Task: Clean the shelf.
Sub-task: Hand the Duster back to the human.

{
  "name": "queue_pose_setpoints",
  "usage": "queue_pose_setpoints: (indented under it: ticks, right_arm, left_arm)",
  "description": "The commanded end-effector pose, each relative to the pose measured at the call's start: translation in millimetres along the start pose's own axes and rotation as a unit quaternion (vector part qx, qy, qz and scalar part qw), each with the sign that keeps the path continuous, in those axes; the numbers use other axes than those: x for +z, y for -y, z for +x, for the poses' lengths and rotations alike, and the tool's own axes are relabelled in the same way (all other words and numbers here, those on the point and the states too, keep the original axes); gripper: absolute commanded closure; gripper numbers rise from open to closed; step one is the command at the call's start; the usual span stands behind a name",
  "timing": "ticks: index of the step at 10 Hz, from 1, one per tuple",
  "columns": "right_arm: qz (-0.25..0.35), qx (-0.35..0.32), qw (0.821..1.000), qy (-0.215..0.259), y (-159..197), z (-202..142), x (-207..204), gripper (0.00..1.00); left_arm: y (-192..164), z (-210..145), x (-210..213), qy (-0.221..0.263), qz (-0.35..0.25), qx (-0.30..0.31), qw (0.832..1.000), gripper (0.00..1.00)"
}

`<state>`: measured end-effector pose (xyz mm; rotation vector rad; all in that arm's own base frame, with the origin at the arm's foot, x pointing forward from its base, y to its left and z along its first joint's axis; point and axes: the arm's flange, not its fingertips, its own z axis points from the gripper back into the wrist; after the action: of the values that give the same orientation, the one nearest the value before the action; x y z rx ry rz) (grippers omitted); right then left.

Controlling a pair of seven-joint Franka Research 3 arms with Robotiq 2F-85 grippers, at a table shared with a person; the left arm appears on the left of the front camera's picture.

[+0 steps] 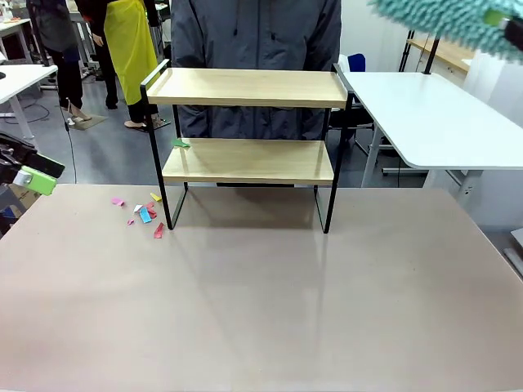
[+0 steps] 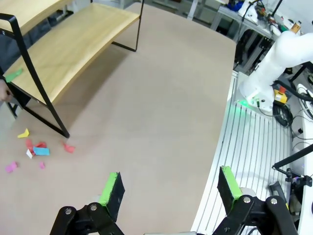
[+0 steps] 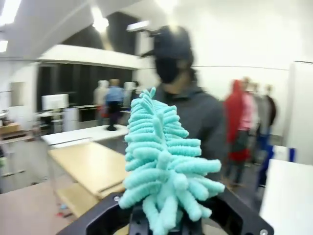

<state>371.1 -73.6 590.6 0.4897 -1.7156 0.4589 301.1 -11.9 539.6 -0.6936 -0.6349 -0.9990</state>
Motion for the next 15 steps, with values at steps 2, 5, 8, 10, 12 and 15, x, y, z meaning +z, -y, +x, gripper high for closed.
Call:
queue_pose_setpoints:
  ticks: [2,5,8,10,12,15]
  right_arm:
    - [-0.147,0.058,0.987,-0.011,16,-15,27,0.83]
    - [-0.200,0.064,0.976,-0.051,25,-54,52,0.83]
    - [-0.209,0.042,0.972,-0.095,14,-109,80,0.83]
    - [-0.210,0.033,0.968,-0.134,-2,-137,95,0.83]
    - [-0.204,0.018,0.968,-0.148,-11,-151,101,0.83]
    - [-0.193,-0.007,0.969,-0.151,38,-135,63,0.83]
  left_arm:
    - [0,3,0,0.009,-0.006,0.003,1.000,0.00]
    - [0,3,0,0.009,-0.006,0.003,1.000,0.00]
    - [0,3,0,0.009,-0.006,0.003,1.000,0.00]
    - [0,3,0,0.009,-0.006,0.003,1.000,0.00]
    - [0,3,0,0.009,-0.006,0.003,1.000,0.00]
    - [0,3,0,0.009,-0.006,0.003,1.000,0.00]
